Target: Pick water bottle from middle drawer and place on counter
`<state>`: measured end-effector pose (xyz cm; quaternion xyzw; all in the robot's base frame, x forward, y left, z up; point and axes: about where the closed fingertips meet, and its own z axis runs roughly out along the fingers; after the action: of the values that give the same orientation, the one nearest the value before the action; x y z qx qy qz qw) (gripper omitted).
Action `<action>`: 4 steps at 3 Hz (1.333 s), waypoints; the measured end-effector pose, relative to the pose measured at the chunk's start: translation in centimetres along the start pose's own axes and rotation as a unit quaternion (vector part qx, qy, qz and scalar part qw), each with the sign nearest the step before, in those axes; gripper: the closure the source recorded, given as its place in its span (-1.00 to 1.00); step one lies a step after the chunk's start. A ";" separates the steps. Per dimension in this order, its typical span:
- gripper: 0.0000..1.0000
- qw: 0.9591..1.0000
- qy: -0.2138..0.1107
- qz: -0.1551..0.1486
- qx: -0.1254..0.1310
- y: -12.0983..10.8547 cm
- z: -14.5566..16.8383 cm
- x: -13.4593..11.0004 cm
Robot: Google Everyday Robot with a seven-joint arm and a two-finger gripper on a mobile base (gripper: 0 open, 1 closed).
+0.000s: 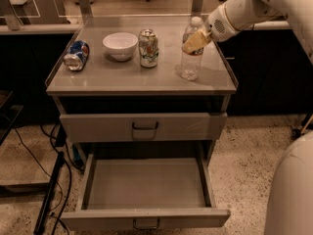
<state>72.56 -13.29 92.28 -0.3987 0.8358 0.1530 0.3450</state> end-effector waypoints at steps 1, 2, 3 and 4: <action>1.00 1.000 0.000 0.000 0.000 0.0 -0.3 -0.3; 0.64 1.000 0.000 0.000 0.000 0.0 -0.3 -0.3; 0.18 1.000 0.000 0.000 0.000 0.0 -0.3 -0.3; -0.29 1.000 0.000 0.000 0.000 0.0 -0.3 -0.3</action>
Offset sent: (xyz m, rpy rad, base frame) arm 0.0000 0.0000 0.0043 0.0000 0.0000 0.0000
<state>72.57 -13.28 92.71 -0.3987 0.8358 0.1531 0.3449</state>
